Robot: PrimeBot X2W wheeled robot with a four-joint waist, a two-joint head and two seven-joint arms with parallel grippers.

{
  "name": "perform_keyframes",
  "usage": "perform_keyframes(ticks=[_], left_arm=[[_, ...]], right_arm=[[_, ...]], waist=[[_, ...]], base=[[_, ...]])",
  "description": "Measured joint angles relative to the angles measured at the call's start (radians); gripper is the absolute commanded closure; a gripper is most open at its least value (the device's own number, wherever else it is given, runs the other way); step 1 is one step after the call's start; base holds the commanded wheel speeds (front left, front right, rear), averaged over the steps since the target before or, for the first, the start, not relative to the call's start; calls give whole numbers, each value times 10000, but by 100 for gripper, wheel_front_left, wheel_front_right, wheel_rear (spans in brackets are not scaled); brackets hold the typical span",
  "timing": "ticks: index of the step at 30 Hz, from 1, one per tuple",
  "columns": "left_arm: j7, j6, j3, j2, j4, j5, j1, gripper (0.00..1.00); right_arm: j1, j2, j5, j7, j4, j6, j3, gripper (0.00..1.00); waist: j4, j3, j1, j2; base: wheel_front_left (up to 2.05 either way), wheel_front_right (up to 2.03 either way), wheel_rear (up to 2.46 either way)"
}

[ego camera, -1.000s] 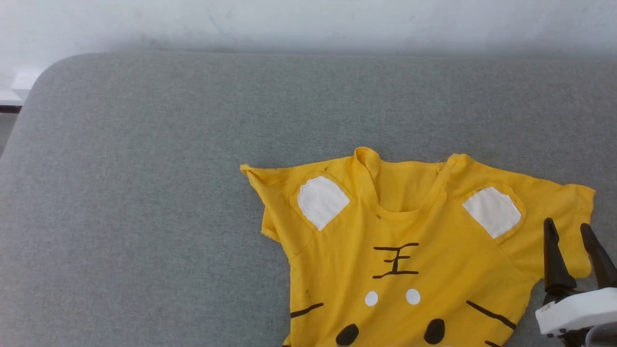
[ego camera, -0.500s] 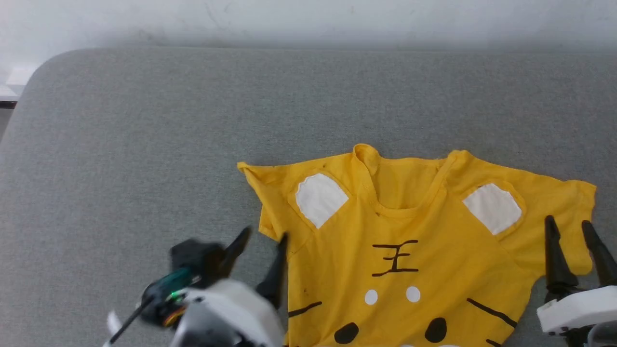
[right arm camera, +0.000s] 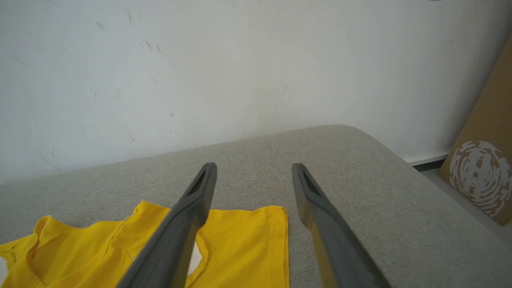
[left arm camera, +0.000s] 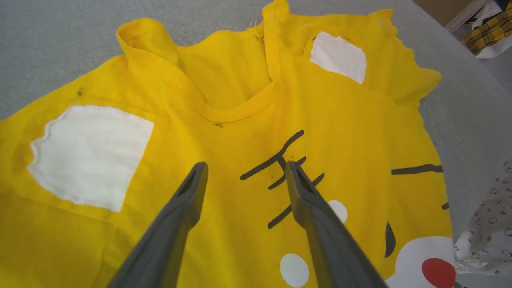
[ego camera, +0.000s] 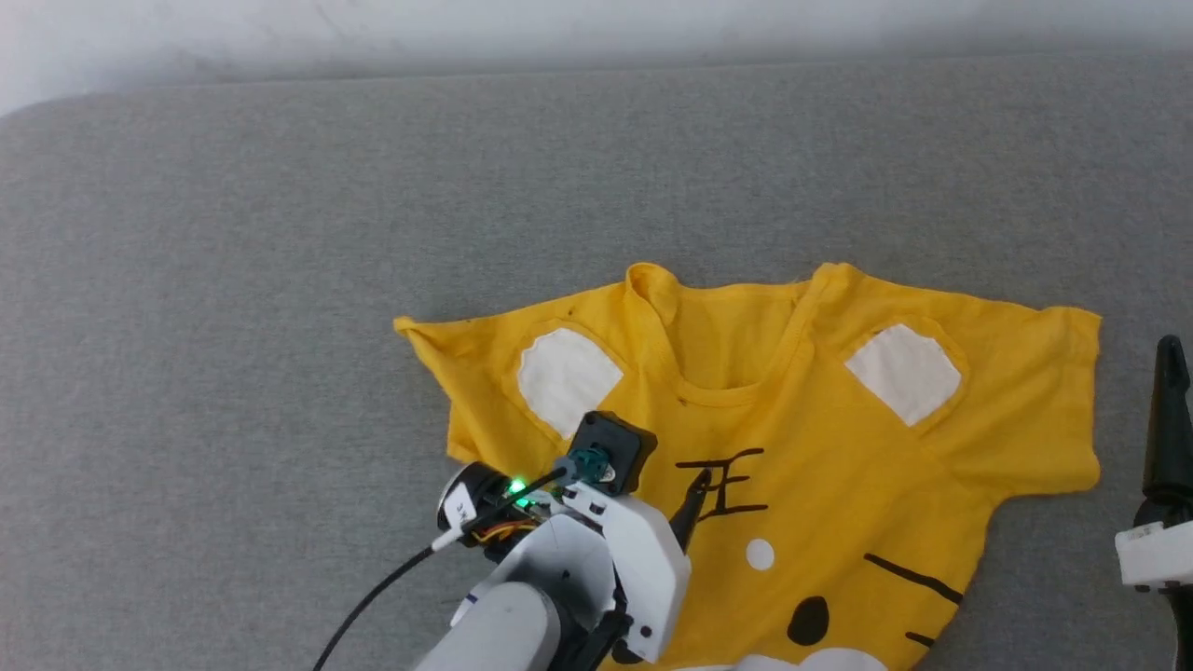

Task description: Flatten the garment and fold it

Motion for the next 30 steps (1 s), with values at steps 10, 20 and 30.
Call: perform_keyframes(ticks=[10, 20, 30], left_arm=[[194, -59, -236, -65, 2341, 291, -799, 84], [-397, -127, -171, -407, 3030, -351, -1634, 100], [-899, 234, -1266, -489, 3290, -2017, -2879, 29]], right_arm=[[-7, 0, 36, 88, -184, 0, -25, 0], [-7, 0, 38, 176, -313, 0, -48, 0], [-125, 0, 213, 163, -209, 0, 198, 0]], waist=[[-445, 333, -2, 0], [-361, 376, -1, 0], [-484, 623, 0, -1]], base=[[0, 0, 0], [0, 0, 0], [0, 0, 0]])
